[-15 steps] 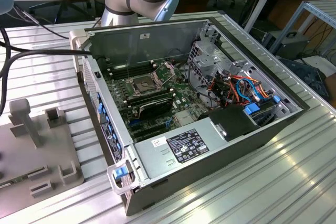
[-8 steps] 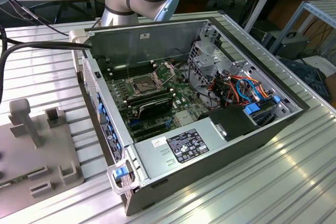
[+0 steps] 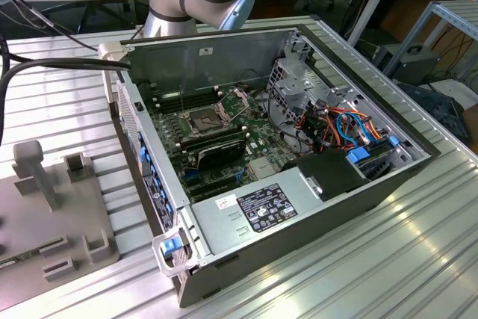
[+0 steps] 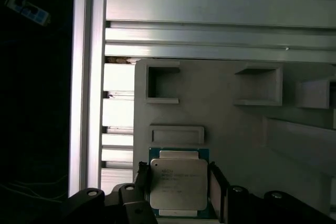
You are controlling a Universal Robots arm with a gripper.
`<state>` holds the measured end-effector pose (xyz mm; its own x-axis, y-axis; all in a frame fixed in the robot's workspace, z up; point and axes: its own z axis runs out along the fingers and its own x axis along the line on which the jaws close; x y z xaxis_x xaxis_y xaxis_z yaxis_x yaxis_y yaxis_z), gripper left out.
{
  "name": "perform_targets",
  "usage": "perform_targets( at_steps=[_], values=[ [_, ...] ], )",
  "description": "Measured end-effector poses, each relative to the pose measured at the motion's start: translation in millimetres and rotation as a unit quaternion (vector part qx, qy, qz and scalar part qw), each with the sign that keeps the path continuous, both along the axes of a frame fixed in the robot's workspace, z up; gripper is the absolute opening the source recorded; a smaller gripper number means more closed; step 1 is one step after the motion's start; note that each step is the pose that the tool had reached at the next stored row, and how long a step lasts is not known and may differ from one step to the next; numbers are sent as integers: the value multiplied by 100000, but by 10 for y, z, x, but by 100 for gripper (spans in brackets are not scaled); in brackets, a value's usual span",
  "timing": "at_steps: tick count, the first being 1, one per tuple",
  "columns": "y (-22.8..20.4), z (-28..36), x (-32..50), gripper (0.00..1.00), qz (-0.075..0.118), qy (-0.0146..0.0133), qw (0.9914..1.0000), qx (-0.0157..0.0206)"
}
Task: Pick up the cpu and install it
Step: 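Pick up the cpu and move it towards the insertion slot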
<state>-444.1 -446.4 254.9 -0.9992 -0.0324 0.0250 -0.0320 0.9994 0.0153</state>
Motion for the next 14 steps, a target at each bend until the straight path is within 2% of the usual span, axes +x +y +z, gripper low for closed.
perform_targets(
  at_steps=[2, 4, 9, 14],
  values=[
    [0, 30, 0, 55, 1, -7, 100000, 5],
    [0, 100, 0, 55, 0, -11, 100000, 6],
    [0, 197, 0, 55, 1, -13, 100000, 8],
    [0, 219, 0, 55, 0, -14, 100000, 7]
  ],
)
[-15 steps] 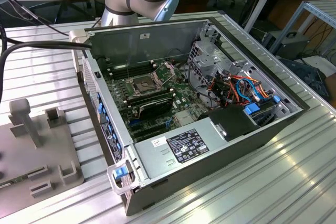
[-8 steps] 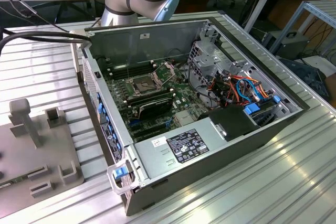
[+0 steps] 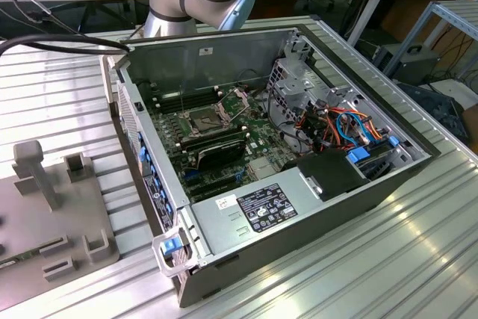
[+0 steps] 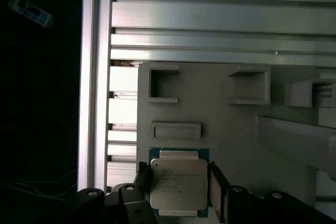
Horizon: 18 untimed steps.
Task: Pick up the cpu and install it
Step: 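Pick up the cpu and move it towards the insertion slot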
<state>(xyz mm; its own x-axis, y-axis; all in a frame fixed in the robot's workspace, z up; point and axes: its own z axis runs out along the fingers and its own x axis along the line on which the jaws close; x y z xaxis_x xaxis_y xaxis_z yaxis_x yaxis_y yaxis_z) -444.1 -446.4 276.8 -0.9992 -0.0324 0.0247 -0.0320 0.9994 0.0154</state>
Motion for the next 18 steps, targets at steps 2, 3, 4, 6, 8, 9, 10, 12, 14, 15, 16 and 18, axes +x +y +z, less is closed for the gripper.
perform_targets(
  at_steps=[2, 3, 4, 6, 8, 9, 10, 12, 14, 15, 16, 18],
  values=[
    [0, 0, 0, 55, 2, 1, 100000, 2],
    [0, 0, 0, 55, 0, -1, 100000, 1],
    [0, 1, 0, 55, 3, 2, 100000, 1],
    [0, 1, 0, 55, -1, 0, 100000, 0],
    [0, 3, 0, 55, 1, 4, 100000, -2],
    [0, 6, 0, 55, 3, 9, 100000, -5],
    [0, 14, 0, 55, 2, 19, 100000, -14],
    [0, 38, 0, 55, -1, 7, 100000, -2],
    [0, 69, 0, 55, 1, 3, 100000, -2],
    [0, 83, 0, 55, 1, 1, 100000, -4],
    [0, 123, 0, 55, 2, 2, 100000, -4],
    [0, 161, 1, 55, 0, 4, 100000, 5]
  ],
)
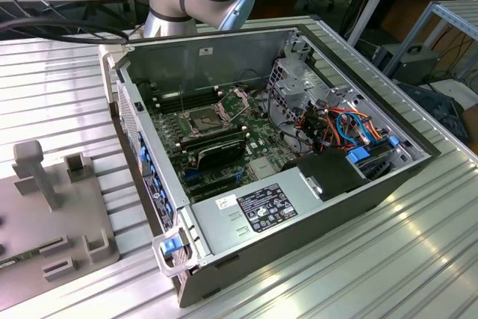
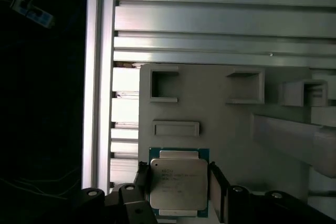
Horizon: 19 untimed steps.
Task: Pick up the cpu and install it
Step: 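Pick up the cpu and move it towards the insertion slot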
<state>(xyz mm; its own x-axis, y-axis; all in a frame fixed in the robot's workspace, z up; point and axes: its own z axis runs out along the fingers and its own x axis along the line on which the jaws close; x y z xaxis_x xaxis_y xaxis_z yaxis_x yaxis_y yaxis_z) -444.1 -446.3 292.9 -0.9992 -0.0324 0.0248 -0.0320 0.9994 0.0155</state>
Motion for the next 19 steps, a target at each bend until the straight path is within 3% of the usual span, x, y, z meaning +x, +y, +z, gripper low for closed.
perform_targets(
  at_steps=[8, 12, 19],
  values=[
    [0, 253, 0, 55, 0, -1, 100000, -4],
    [0, 439, 0, 55, 2, -4, 100000, -4],
    [0, 627, 0, 55, -1, -2, 100000, -6]
  ],
)
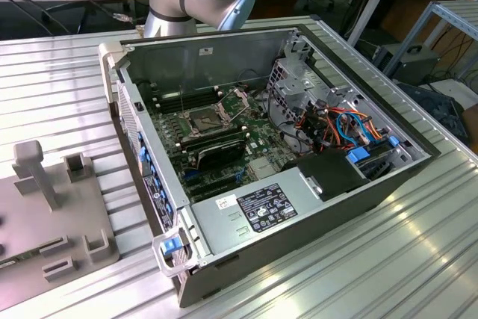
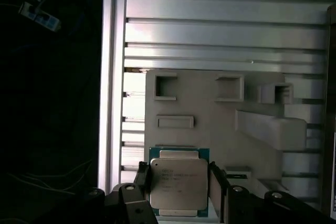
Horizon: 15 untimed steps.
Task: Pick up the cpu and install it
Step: 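Pick up the cpu and move it towards the insertion slot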
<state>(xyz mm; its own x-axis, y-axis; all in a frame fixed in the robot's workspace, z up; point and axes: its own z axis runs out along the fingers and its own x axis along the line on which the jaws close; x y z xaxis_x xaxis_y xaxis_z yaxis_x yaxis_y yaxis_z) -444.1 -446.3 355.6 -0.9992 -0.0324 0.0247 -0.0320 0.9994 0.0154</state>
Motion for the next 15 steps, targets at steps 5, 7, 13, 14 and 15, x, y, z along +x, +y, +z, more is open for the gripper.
perform_targets(
  at_steps=[5, 7, 13, 14, 15],
  values=[
    [0, 103, 0, 55, 3, -1, 100000, 1],
    [0, 160, 0, 55, 1, -1, 100000, 2],
    [0, 176, 0, 55, 2, 2, 100000, 11],
    [0, 176, 0, 55, 2, 0, 100000, 8],
    [0, 176, 0, 55, 0, 2, 100000, 11]
  ],
)
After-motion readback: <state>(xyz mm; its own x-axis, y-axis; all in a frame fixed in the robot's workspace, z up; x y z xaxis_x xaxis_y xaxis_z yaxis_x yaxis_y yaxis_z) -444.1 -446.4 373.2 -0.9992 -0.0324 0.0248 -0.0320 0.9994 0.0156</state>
